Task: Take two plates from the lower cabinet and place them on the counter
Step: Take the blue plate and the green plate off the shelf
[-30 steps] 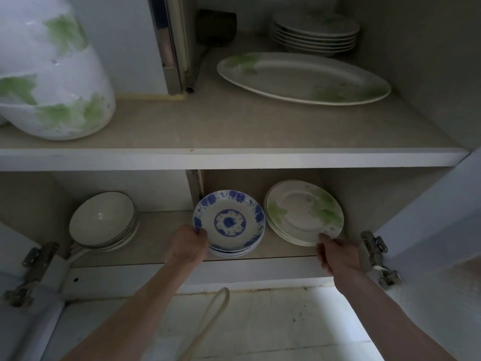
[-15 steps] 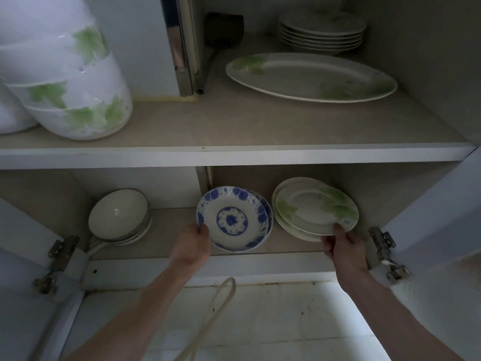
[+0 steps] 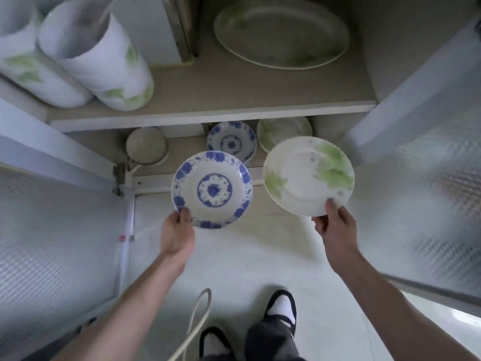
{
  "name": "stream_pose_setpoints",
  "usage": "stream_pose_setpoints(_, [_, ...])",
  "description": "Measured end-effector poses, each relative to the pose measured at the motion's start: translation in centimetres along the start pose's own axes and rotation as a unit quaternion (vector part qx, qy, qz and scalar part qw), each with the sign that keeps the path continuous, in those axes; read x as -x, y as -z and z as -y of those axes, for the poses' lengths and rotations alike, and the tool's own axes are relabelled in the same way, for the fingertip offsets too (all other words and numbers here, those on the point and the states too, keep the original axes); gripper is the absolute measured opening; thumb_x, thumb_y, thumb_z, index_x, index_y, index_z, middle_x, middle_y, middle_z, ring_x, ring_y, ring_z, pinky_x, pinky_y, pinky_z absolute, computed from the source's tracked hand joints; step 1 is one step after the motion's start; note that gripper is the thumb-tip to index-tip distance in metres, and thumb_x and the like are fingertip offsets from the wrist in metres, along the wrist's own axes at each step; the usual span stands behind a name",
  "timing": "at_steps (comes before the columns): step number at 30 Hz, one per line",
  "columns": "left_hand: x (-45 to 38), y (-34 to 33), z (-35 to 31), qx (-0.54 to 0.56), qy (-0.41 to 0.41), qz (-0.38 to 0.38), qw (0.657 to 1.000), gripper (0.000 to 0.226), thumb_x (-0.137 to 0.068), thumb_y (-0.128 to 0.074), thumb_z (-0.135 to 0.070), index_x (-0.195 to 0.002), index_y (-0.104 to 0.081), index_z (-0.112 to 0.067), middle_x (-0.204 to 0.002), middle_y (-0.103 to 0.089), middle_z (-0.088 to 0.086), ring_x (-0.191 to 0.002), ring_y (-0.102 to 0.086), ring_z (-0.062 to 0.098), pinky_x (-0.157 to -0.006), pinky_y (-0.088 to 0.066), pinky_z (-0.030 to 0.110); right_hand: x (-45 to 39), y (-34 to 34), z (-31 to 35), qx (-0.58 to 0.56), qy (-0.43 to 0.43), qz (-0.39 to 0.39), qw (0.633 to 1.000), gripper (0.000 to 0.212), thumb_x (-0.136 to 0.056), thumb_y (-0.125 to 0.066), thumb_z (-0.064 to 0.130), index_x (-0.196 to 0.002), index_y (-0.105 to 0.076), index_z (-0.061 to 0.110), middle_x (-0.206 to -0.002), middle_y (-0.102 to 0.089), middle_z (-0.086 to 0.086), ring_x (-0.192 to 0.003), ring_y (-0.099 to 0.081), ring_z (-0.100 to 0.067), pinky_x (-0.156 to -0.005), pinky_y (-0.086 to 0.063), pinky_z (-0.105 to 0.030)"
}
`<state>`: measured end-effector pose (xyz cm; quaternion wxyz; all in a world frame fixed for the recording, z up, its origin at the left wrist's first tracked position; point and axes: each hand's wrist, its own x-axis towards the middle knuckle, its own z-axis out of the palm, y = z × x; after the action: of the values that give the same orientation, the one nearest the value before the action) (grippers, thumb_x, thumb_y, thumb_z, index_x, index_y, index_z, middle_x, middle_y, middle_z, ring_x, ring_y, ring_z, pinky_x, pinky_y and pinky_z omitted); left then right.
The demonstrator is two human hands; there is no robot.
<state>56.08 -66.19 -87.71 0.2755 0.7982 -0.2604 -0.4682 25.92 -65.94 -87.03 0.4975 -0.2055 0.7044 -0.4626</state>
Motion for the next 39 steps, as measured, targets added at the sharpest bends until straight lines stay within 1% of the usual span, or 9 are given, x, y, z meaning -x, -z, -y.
stream_pose_setpoints(4, [8.3,4.4,-2.3,-0.02,0.015,0.002,1.0,0.038,-0.108,-0.04,-0.029,-0.073,-0.051,-0.017,-0.113,-0.059,0.044,-0.087,-0.054,0.059,-0.069,-0.037,0.041,8.3,2.6,4.3,0.037,-0.024,0.0,0.999,0.027,-0.108,-0.049,0.033,-0.097,-0.055,0.009,-0.067,-0.043,-0.004,-0.06,-0.038,-0.015,-0.067,-0.037,-0.03])
stream_pose_setpoints(7, [14.3,7.9,-5.7,-0.045,0.008,-0.003,0.999,0.039,-0.108,-0.039,-0.032,-0.072,-0.048,-0.02,-0.096,-0.059,0.044,-0.087,-0.058,0.059,-0.07,-0.048,0.058,14.2,4.2,8.8,0.078,-0.047,-0.011,0.996,0.035,-0.106,-0.049,0.04,-0.081,-0.051,0.015,-0.062,-0.044,-0.002,-0.063,-0.04,-0.019,-0.073,-0.037,-0.034])
stream_pose_setpoints(9, [18.2,10.7,-8.3,-0.038,0.001,0.006,0.999,0.04,-0.109,-0.039,-0.031,-0.072,-0.048,-0.019,-0.067,-0.052,0.024,-0.066,-0.05,0.043,-0.063,-0.041,0.051,18.3,5.0,12.3,0.086,-0.044,-0.017,0.995,0.04,-0.106,-0.049,0.041,-0.075,-0.05,0.016,-0.062,-0.046,-0.004,-0.065,-0.038,-0.022,-0.072,-0.035,-0.038])
stream_pose_setpoints(12, [24.1,15.0,-12.6,-0.039,-0.021,0.009,0.999,0.041,-0.11,-0.036,-0.032,-0.075,-0.05,-0.017,-0.063,-0.049,0.0,-0.058,-0.046,0.023,-0.06,-0.036,0.036,23.9,6.3,17.6,0.075,-0.032,-0.022,0.996,0.042,-0.107,-0.048,0.039,-0.075,-0.051,0.014,-0.061,-0.047,-0.002,-0.062,-0.037,-0.021,-0.068,-0.032,-0.04])
stream_pose_setpoints(19, [35.6,22.5,-21.3,-0.061,-0.093,-0.008,0.994,0.047,-0.111,-0.033,-0.032,-0.085,-0.056,-0.001,-0.072,-0.059,0.007,-0.062,-0.052,0.019,-0.058,-0.041,0.033,34.6,8.7,28.2,0.042,0.01,-0.02,0.999,0.041,-0.109,-0.047,0.035,-0.073,-0.055,0.017,-0.061,-0.046,-0.004,-0.058,-0.036,-0.017,-0.062,-0.029,-0.035])
stream_pose_setpoints(23, [40.3,25.2,-24.8,-0.068,-0.138,-0.022,0.988,0.044,-0.111,-0.033,-0.028,-0.078,-0.053,-0.006,-0.066,-0.055,0.004,-0.057,-0.048,0.016,-0.054,-0.039,0.027,39.5,8.8,32.5,0.024,0.039,-0.03,0.998,0.04,-0.11,-0.044,0.031,-0.076,-0.051,0.012,-0.059,-0.046,-0.004,-0.056,-0.036,-0.016,-0.059,-0.03,-0.031])
stream_pose_setpoints(28, [43.9,27.5,-28.1,-0.078,-0.177,-0.019,0.981,0.046,-0.111,-0.034,-0.03,-0.072,-0.048,-0.009,-0.06,-0.05,0.007,-0.053,-0.043,0.022,-0.054,-0.034,0.037,43.9,9.5,36.2,-0.006,0.064,-0.053,0.997,0.041,-0.111,-0.041,0.033,-0.078,-0.048,0.009,-0.06,-0.044,-0.004,-0.056,-0.034,-0.015,-0.054,-0.032,-0.021])
stream_pose_setpoints(35, [47.3,25.2,-32.8,-0.07,-0.195,0.01,0.978,0.041,-0.11,-0.036,-0.024,-0.076,-0.051,-0.008,-0.069,-0.057,0.006,-0.062,-0.051,0.015,-0.056,-0.036,0.031,47.3,13.1,38.7,-0.068,0.053,-0.162,0.983,0.041,-0.11,-0.041,0.039,-0.083,-0.049,0.009,-0.063,-0.043,-0.003,-0.055,-0.033,-0.013,-0.054,-0.028,-0.025])
stream_pose_setpoints(39, [48.9,21.7,-34.9,-0.074,-0.208,0.058,0.974,0.044,-0.11,-0.038,-0.023,-0.071,-0.049,-0.003,-0.064,-0.054,0.011,-0.057,-0.044,0.025,-0.056,-0.034,0.036,46.6,17.5,40.6,-0.122,0.064,-0.225,0.964,0.038,-0.109,-0.044,0.038,-0.081,-0.049,0.013,-0.064,-0.043,-0.002,-0.056,-0.034,-0.014,-0.055,-0.029,-0.025])
